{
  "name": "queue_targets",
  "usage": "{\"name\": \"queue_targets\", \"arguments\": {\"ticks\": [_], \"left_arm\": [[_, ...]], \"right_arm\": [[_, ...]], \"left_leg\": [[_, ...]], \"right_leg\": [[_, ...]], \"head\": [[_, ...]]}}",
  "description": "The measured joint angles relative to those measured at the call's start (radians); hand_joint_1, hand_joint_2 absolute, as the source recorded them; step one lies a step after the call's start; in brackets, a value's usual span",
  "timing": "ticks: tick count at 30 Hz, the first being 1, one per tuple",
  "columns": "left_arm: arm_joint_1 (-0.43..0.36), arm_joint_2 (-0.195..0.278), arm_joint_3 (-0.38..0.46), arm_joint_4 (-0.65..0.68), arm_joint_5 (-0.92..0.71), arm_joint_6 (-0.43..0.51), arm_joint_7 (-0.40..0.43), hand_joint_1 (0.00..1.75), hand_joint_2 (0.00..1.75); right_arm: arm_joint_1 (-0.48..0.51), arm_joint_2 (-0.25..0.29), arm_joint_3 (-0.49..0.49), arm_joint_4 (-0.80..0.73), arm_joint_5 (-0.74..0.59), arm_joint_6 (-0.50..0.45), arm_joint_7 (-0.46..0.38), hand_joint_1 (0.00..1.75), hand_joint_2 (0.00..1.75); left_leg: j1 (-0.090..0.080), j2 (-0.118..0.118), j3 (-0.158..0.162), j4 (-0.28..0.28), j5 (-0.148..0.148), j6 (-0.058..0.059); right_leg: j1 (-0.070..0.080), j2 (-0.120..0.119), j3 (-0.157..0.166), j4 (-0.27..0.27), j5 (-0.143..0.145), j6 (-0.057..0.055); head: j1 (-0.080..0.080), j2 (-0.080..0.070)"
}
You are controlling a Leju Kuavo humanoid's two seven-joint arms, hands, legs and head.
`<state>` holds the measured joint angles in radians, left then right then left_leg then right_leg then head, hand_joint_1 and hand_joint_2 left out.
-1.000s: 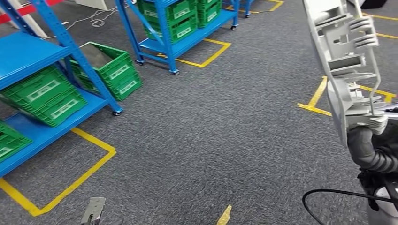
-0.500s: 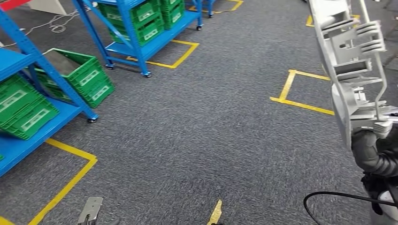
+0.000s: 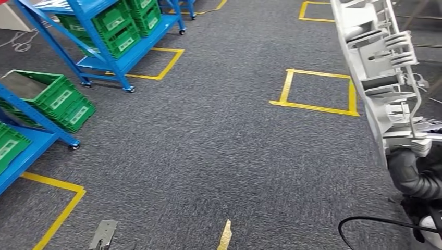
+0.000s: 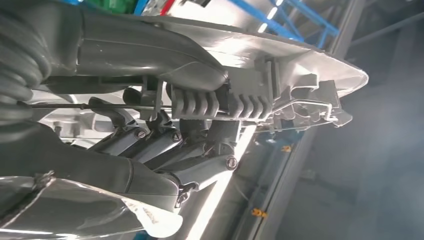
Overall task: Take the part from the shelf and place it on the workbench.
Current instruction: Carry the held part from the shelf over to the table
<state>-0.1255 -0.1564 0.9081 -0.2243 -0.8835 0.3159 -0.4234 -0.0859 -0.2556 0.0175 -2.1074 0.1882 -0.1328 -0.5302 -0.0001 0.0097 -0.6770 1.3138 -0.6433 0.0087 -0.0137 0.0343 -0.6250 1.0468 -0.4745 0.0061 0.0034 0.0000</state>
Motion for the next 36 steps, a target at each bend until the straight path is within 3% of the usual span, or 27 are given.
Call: {"name": "queue_targets", "arguments": {"ticks": [1,2,3,5,6,8,9,11,13,15,16,17,19,21,24,26,28,30,31,32,34,36], "left_arm": [[0.001,0.0,0.0,0.0,0.0,0.0,0.0,0.0,1.75],[0.001,0.0,0.0,0.0,0.0,0.001,0.0,0.0,1.75],[0.001,0.001,0.0,0.0,0.0,0.001,0.0,0.0,1.75],[-0.001,0.005,0.0,-0.001,-0.001,0.001,0.0,0.0,1.75],[-0.001,0.008,0.0,-0.001,-0.001,0.001,0.0,0.0,1.75],[-0.002,0.011,0.0,-0.001,-0.002,0.001,-0.001,0.0,1.75],[-0.003,0.011,0.001,-0.002,-0.002,0.001,-0.001,0.0,1.75],[-0.005,0.007,0.001,-0.001,-0.004,-0.001,-0.002,0.0,1.75],[-0.004,0.002,0.001,-0.001,-0.005,-0.002,-0.002,0.0,1.75],[-0.002,-0.002,0.001,-0.001,-0.006,-0.002,-0.001,0.0,1.75],[-0.002,-0.002,0.001,-0.001,-0.006,-0.002,-0.001,0.0,1.75],[-0.002,-0.003,0.001,-0.001,-0.006,-0.002,0.0,0.0,1.75],[-0.003,-0.001,0.001,-0.002,-0.006,-0.002,0.001,0.0,1.75],[-0.004,0.0,0.001,-0.002,-0.006,-0.002,0.001,0.0,1.75],[-0.005,-0.001,0.001,-0.002,-0.004,-0.002,0.002,0.0,1.75],[-0.006,-0.003,0.001,-0.002,-0.001,-0.002,0.002,0.0,1.75],[-0.004,-0.006,0.001,-0.002,0.003,-0.002,0.002,0.0,1.75],[0.001,-0.007,0.001,-0.002,0.004,-0.002,0.002,0.0,1.75],[0.003,-0.008,0.001,-0.002,0.005,-0.002,0.002,0.0,1.75],[0.004,-0.008,0.001,-0.002,0.005,-0.002,0.002,0.0,1.75],[0.004,-0.008,0.002,-0.002,0.005,-0.001,0.002,0.0,1.75],[0.004,-0.007,0.002,-0.002,0.006,-0.001,0.002,0.0,1.75]], "right_arm": [[0.0,0.0,0.0,0.0,0.0,0.0,0.0,1.75,1.75],[0.0,0.0,0.0,0.0,0.0,0.0,0.0,1.75,1.75],[0.001,0.0,0.0,0.0,0.001,0.0,0.0,1.75,1.75],[0.001,0.0,0.0,-0.001,0.002,0.0,-0.001,1.75,1.75],[0.002,0.0,0.0,-0.001,0.003,0.0,-0.002,1.75,1.75],[0.003,0.0,0.0,-0.001,0.006,0.001,-0.003,1.75,1.75],[0.005,0.0,-0.001,-0.002,0.006,0.001,-0.003,1.75,1.75],[0.006,0.0,-0.003,-0.004,0.008,0.002,-0.003,1.75,1.75],[0.005,0.0,-0.005,-0.005,0.008,0.002,-0.003,1.75,1.75],[0.006,0.0,-0.006,-0.005,0.008,0.002,-0.004,1.75,1.75],[0.007,0.0,-0.007,-0.005,0.008,0.002,-0.004,1.75,1.75],[0.009,0.0,-0.008,-0.005,0.008,0.002,-0.004,1.75,1.75],[0.011,0.0,-0.009,-0.005,0.01,0.002,-0.004,1.75,1.75],[0.012,0.0,-0.014,-0.005,0.014,0.002,-0.004,1.75,1.75],[0.015,-0.001,-0.023,-0.007,0.023,-0.001,-0.002,1.75,1.75],[0.016,-0.003,-0.031,-0.01,0.036,-0.007,0.0,1.75,1.75],[0.02,-0.004,-0.042,-0.013,0.055,-0.021,0.001,1.75,1.75],[0.027,-0.005,-0.051,-0.014,0.068,-0.035,0.002,1.75,1.75],[0.03,-0.005,-0.055,-0.014,0.073,-0.04,0.002,1.75,1.75],[0.033,-0.005,-0.059,-0.015,0.079,-0.044,0.002,1.75,1.75],[0.04,-0.005,-0.065,-0.015,0.101,-0.056,0.003,1.75,1.75],[0.049,-0.005,-0.071,-0.015,0.141,-0.081,0.006,1.75,1.75]], "left_leg": [[-0.008,-0.004,-0.003,0.0,0.016,0.013],[-0.019,-0.011,0.011,-0.039,0.05,0.027],[-0.033,-0.026,0.037,-0.105,0.094,0.043],[-0.05,-0.064,0.085,-0.222,0.153,0.071],[-0.055,-0.076,0.097,-0.256,0.163,0.08],[-0.056,-0.07,0.105,-0.284,0.163,0.088],[-0.053,-0.058,0.112,-0.302,0.169,0.085],[-0.045,-0.036,0.126,-0.339,0.185,0.076],[-0.039,-0.015,0.131,-0.354,0.192,0.069],[-0.034,0.01,0.13,-0.352,0.189,0.063],[-0.031,0.023,0.13,-0.349,0.186,0.058],[-0.026,0.034,0.13,-0.344,0.182,0.051],[-0.017,0.053,0.128,-0.325,0.167,0.032],[-0.016,0.066,0.123,-0.302,0.152,0.015],[-0.014,0.078,0.123,-0.289,0.143,0.003],[-0.007,0.051,0.11,-0.251,0.11,-0.005],[-0.003,0.014,0.064,-0.139,0.044,-0.011],[-0.002,0.002,0.011,-0.019,-0.001,-0.009],[-0.003,-0.001,0.001,0.001,0.004,-0.005],[-0.004,-0.004,0.007,-0.016,0.027,0.001],[-0.007,-0.034,0.058,-0.137,0.103,0.015],[-0.01,-0.081,0.101,-0.242,0.147,0.026]], "right_leg": [[0.005,0.012,0.0,0.0,0.001,-0.002],[0.008,0.024,0.001,0.0,0.001,-0.004],[0.01,0.035,0.002,0.0,0.002,-0.007],[0.01,0.055,0.002,-0.002,0.006,-0.008],[0.008,0.064,-0.002,-0.003,0.009,-0.007],[0.004,0.085,-0.009,-0.01,0.018,0.0],[0.005,0.084,-0.014,-0.012,0.02,0.002],[0.01,0.047,-0.034,0.016,-0.003,0.009],[0.009,-0.003,-0.083,0.116,-0.06,0.022],[-0.002,-0.022,-0.126,0.211,-0.095,0.04],[-0.009,-0.028,-0.126,0.216,-0.088,0.049],[-0.015,-0.035,-0.106,0.184,-0.065,0.059],[-0.024,-0.063,-0.033,0.063,-0.019,0.076],[-0.023,-0.077,0.011,-0.007,-0.006,0.066],[-0.018,-0.055,0.009,-0.003,-0.008,0.029],[-0.018,-0.041,0.008,-0.004,-0.005,0.017],[-0.016,-0.027,0.007,-0.005,-0.003,0.01],[-0.012,-0.009,0.005,-0.004,-0.002,0.006],[-0.009,0.002,0.005,-0.004,-0.001,0.005],[-0.008,0.014,0.005,-0.004,-0.001,0.004],[-0.008,0.036,0.005,-0.005,0.001,0.003],[-0.012,0.055,-0.001,-0.005,0.006,0.01]], "head": [[0.0,0.0],[0.0,0.0],[0.0,0.0],[0.001,0.0],[0.001,0.0],[-0.002,0.0],[-0.002,0.0],[0.0,0.0],[0.004,0.0],[0.005,0.0],[0.005,0.0],[0.005,0.0],[0.006,0.0],[0.006,0.0],[0.006,0.0],[0.004,0.0],[0.001,0.0],[0.001,0.0],[0.001,0.0],[0.001,0.0],[0.002,0.0],[0.001,0.0]]}}
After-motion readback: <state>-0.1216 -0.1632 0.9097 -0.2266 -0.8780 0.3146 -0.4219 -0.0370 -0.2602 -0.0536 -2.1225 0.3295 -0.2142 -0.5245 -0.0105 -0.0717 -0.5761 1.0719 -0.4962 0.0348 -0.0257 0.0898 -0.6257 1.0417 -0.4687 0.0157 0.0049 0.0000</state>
